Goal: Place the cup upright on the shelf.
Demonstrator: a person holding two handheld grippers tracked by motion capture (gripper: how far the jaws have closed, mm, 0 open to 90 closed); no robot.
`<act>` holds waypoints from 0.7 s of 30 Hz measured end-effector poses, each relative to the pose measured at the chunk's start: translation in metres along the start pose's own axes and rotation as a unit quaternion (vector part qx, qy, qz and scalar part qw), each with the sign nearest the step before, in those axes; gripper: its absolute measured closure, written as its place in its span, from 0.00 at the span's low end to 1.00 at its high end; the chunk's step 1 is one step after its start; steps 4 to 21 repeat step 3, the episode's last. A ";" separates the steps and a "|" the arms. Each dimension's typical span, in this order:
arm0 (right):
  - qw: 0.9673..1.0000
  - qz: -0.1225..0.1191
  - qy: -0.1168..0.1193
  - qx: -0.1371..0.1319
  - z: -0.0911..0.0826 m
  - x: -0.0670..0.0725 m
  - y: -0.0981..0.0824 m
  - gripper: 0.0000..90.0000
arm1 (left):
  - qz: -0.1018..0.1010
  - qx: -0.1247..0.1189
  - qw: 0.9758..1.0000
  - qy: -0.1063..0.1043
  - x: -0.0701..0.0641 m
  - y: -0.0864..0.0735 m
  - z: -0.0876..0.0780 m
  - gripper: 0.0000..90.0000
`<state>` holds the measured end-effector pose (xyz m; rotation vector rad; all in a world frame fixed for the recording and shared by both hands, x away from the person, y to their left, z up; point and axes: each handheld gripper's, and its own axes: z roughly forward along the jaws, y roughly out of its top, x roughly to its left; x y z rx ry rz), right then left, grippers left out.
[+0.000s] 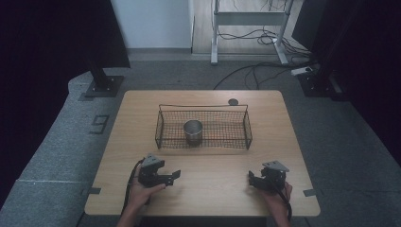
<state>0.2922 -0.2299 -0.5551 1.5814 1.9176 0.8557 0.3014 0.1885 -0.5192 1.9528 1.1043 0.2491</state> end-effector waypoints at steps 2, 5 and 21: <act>1.000 0.000 0.000 -0.001 0.000 0.000 0.000 0.15 | 0.002 0.002 1.000 0.004 -0.001 -0.001 0.002 0.16; 1.000 0.000 0.000 0.000 0.000 0.000 0.000 0.15 | 0.004 0.004 1.000 0.005 -0.002 -0.002 0.003 0.16; 1.000 0.000 0.000 0.000 0.000 0.000 0.000 0.15 | 0.004 0.004 1.000 0.005 -0.002 -0.002 0.003 0.16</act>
